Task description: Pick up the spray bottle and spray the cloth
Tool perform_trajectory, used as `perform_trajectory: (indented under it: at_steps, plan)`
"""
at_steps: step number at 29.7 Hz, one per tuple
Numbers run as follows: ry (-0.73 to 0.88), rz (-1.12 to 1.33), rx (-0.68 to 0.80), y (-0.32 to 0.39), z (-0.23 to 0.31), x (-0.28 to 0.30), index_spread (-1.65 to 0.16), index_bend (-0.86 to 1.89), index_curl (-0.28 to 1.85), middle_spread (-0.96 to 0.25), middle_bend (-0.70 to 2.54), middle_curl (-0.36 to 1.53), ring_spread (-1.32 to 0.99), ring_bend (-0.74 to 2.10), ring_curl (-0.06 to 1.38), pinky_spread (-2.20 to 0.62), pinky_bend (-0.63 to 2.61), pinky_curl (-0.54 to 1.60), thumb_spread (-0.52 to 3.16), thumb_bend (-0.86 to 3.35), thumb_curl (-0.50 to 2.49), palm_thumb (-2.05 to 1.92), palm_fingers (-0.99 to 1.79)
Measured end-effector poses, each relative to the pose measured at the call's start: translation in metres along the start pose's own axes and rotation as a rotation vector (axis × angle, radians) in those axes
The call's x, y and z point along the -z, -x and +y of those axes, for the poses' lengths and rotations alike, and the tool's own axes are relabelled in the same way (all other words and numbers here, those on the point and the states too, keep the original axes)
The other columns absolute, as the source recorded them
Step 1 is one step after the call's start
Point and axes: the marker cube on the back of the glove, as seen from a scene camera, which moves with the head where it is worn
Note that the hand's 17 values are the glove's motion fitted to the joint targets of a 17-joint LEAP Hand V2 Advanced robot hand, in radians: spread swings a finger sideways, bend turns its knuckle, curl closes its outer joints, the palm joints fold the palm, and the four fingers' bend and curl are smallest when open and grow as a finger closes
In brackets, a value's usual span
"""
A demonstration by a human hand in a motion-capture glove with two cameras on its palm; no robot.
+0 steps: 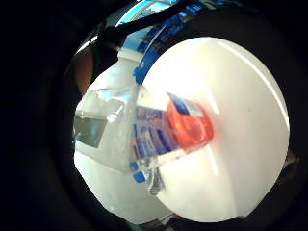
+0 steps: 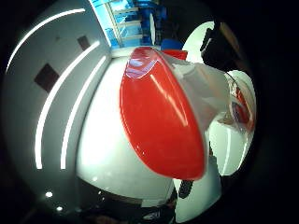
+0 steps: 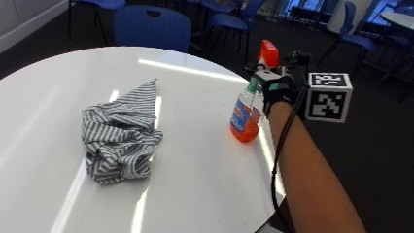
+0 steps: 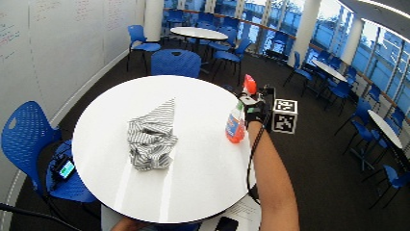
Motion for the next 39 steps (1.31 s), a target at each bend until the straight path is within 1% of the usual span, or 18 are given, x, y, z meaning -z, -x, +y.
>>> perform_trajectory:
  at_steps: [4,10,22,27,33,39]
  plan:
    - [0.100,-0.003,-0.057,0.002,-0.003,-0.004,-0.33,0.28,0.37,-0.20,0.42,0.41,-0.14,0.39,0.34,0.14,0.08,0.23,0.87,0.02,0.42,0.96,0.86]
    - [0.178,-0.010,-0.090,0.007,-0.003,-0.008,-0.33,0.26,0.39,-0.21,0.42,0.41,-0.14,0.39,0.35,0.13,0.09,0.20,0.82,-0.01,0.46,0.98,0.87]
    - [0.223,-0.015,-0.085,0.013,0.001,-0.014,-0.33,0.29,0.44,-0.22,0.41,0.42,-0.16,0.41,0.37,0.11,0.08,0.15,0.73,-0.03,0.52,1.00,0.96]
    - [0.168,0.055,-0.002,0.025,0.005,-0.014,-0.33,0.26,0.45,-0.24,0.52,0.47,-0.20,0.46,0.39,0.07,0.08,0.13,0.63,0.00,0.56,1.07,1.08]
    - [0.098,0.070,0.126,0.053,0.013,-0.003,-0.33,0.28,0.49,-0.24,0.53,0.49,-0.22,0.52,0.43,-0.02,0.16,0.16,0.51,-0.02,0.60,1.09,1.20]
    - [0.078,0.057,0.232,0.099,0.027,0.014,-0.33,0.30,0.51,-0.25,0.56,0.51,-0.22,0.54,0.45,-0.06,0.16,0.19,0.42,-0.03,0.64,1.08,1.22]
